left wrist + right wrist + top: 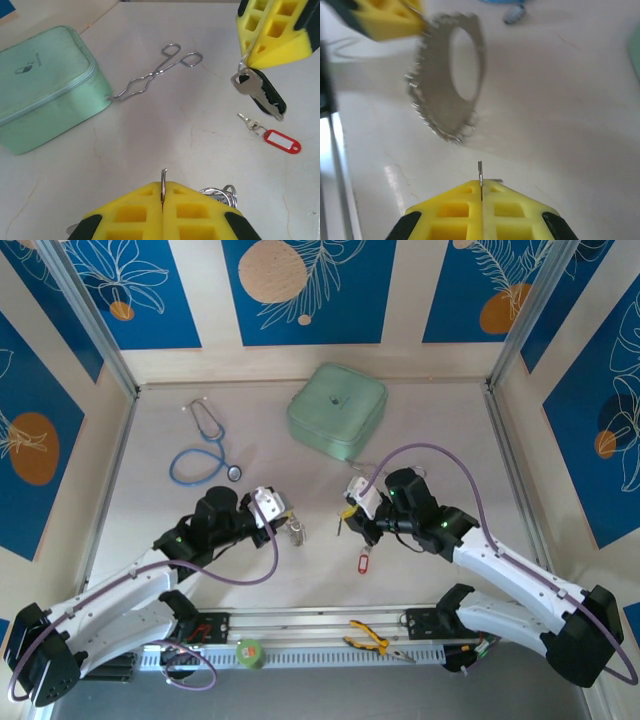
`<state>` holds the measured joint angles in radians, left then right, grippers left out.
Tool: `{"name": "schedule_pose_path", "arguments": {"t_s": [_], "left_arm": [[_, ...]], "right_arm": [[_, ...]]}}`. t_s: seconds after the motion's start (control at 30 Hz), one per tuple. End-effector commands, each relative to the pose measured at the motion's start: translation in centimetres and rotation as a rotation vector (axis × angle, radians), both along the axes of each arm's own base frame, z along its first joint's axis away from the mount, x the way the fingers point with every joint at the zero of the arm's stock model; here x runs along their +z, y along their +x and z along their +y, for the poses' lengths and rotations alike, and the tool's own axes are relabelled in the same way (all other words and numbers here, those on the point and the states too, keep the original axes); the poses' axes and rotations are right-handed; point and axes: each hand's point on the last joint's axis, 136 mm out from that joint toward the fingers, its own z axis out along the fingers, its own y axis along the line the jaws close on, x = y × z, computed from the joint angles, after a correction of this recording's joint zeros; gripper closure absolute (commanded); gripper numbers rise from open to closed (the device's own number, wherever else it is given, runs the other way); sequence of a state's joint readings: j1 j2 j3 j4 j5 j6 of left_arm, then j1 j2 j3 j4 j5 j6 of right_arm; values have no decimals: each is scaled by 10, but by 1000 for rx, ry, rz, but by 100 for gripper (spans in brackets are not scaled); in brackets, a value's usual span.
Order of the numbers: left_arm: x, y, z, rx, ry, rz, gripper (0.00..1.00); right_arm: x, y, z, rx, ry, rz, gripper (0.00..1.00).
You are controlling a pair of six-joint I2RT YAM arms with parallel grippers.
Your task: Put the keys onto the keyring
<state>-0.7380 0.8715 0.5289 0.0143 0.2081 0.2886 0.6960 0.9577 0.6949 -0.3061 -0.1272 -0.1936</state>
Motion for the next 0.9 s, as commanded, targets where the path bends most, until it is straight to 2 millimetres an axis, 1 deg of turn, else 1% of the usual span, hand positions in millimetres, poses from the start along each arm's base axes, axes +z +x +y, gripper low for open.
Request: {"name": "schedule_pose_path", "arguments": {"t_s": [0.0, 0.1, 0.27, 0.33, 0.47, 0.57, 0.67, 0.73, 0.8, 0.87], "left_arm": [[8, -14, -11, -97, -66, -33, 100], [5, -23, -15, -163, -72, -62, 100], [3, -35, -18, -244, -74, -122, 100], [2, -40, -19, -275, -74, -139, 100], [1, -43, -19, -300, -66, -151, 100], [1, -42, -19, -295, -60, -152, 100], [1, -37, -16, -265, -46, -152, 100], [1, -37, -14, -252, -38, -153, 100], [1, -35, -11, -237, -32, -159, 100], [2, -34, -10, -226, -33, -166, 100]], "right_arm": [[21, -30, 18, 290, 75, -62, 100], [21, -36, 23, 340, 81, -34, 100], [26, -34, 35, 378, 100, -6, 100], [25, -34, 39, 395, 91, 5, 100], [18, -34, 44, 411, 45, 35, 100], [10, -29, 44, 381, 1, 58, 100], [-8, -13, 30, 228, -130, 156, 100], [-22, -4, 13, 80, -240, 258, 100], [-38, 6, -9, -135, -352, 382, 100], [-48, 10, -29, -311, -444, 483, 100]]}}
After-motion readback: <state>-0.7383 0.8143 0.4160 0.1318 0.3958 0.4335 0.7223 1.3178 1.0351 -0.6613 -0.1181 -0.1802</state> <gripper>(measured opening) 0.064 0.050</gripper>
